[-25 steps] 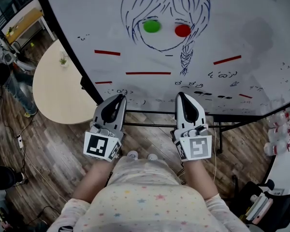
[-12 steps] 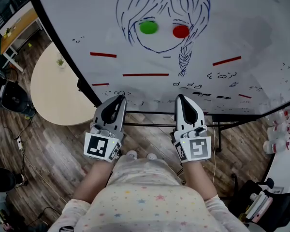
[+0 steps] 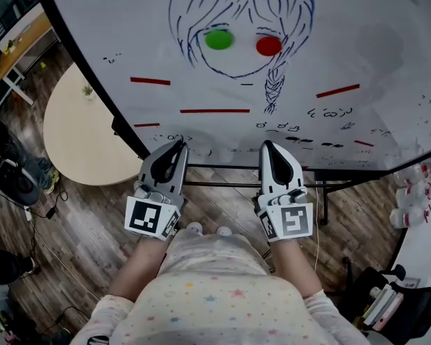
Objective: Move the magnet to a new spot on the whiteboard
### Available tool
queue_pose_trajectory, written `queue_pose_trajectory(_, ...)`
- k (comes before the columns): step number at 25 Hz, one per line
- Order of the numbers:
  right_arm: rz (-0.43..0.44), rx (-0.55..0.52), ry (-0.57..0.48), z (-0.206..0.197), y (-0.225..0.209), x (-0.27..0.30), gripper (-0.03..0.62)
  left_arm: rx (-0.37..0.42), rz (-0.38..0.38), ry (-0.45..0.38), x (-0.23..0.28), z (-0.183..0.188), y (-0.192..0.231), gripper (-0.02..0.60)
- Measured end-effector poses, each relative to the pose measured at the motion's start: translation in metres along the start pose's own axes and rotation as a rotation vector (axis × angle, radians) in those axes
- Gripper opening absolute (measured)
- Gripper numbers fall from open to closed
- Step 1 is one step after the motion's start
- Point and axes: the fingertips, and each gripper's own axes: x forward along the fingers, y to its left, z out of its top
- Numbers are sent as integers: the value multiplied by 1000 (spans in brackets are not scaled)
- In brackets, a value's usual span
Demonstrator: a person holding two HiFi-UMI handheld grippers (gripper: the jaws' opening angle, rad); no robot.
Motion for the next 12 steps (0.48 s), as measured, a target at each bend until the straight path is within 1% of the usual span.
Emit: queue_pose_trajectory(12,6,10,-2,-3,3,5,2,4,3,4,1,0,4,29)
